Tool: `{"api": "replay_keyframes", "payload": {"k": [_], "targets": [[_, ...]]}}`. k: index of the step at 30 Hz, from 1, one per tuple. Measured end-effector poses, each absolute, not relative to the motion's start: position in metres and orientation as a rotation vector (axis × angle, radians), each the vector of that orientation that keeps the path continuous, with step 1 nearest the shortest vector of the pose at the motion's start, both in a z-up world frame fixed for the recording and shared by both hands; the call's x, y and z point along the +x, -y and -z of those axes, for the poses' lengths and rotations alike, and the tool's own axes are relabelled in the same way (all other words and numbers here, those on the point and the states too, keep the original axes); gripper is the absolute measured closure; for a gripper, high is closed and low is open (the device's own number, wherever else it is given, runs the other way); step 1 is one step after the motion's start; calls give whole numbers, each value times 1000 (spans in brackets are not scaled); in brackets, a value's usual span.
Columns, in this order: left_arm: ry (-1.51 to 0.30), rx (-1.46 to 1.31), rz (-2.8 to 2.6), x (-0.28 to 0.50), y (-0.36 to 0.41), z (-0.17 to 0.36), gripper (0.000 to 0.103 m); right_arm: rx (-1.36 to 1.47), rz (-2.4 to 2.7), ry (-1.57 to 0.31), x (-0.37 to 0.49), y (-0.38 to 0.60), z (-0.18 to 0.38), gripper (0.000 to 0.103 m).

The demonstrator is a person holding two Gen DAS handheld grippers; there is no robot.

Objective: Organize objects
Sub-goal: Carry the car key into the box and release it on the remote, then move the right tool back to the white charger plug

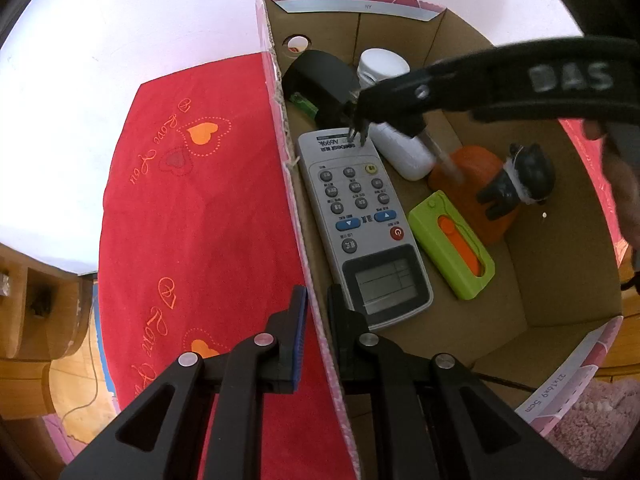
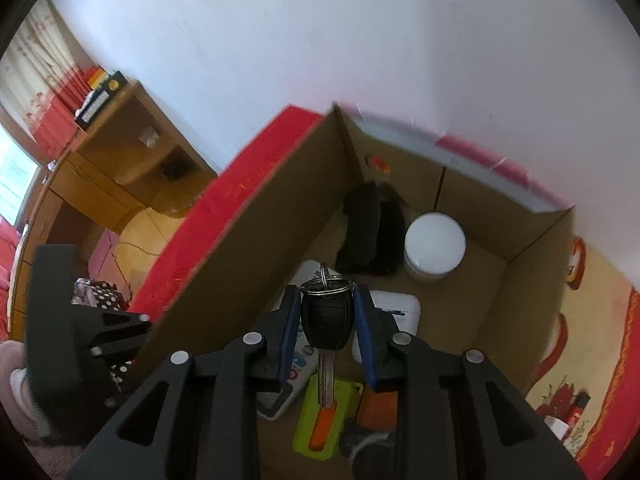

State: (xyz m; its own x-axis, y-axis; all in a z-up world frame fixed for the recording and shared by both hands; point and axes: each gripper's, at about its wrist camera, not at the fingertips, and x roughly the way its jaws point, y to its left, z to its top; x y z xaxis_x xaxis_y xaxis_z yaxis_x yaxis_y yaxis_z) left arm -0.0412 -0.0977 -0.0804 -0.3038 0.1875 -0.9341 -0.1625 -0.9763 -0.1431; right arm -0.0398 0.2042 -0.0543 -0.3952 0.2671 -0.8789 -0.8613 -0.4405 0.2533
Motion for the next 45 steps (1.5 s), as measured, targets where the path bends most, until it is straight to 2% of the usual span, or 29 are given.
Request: {"api": "replay_keyframes", "payload": {"k": [8,12,15,22,28,36,45], "targets": [[40,-1706,-2377,-39,99,80,93,-1052,-1885,-938,-44,-203,64,77],[43,-1705,-2377,-40,97,79,93,-1029,-1878,-920,-42,-197,56,71],[42,-1705,-2377,-38,100,80,93,-989,-1895,-913,-37,-189,43,71],[42,-1704,-2378,-36,89,78,93,-852,-1872,-882,7,-166,2,71],[44,-1704,-2379,-35,90,78,93,-775,-1743,-873,66,-151,-11,71],[48,-1705,-2381,-38,86,77,93,-752,-1515,-994,135,-141,32,71],[51,-1704,-2384,-37,85,73,93,-753,-1411,-1109,154,-139,81,71]]}}
